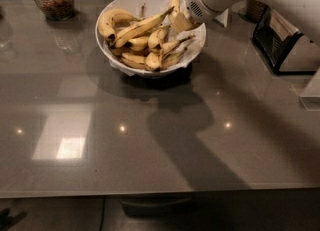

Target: Pick banana from white bowl

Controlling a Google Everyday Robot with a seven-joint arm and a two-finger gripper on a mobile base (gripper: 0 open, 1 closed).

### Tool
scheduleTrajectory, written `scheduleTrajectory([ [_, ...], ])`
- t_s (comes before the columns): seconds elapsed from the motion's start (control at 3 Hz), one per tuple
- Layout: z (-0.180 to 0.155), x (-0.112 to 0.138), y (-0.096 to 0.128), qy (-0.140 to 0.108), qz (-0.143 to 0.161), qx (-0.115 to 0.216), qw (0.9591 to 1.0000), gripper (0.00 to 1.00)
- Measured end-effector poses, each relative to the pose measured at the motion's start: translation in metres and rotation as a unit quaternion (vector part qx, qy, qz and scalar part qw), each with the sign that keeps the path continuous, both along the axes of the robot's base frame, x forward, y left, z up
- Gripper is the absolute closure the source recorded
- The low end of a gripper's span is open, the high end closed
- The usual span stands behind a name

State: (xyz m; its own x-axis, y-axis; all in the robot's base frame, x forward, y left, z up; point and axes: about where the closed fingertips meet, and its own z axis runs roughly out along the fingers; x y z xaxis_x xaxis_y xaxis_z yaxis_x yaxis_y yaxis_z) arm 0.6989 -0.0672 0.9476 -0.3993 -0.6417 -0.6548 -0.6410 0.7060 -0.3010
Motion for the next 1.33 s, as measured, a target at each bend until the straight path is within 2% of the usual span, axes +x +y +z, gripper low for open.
scheduleTrajectory([
  [0.67, 0.033, -0.042, -0.019, -0.025, 0.0, -0.006, 0.9997, 1.0],
  [1.33, 0.052, -0.091, -0.035, -0.033, 0.049, 0.007, 0.9982, 1.0],
])
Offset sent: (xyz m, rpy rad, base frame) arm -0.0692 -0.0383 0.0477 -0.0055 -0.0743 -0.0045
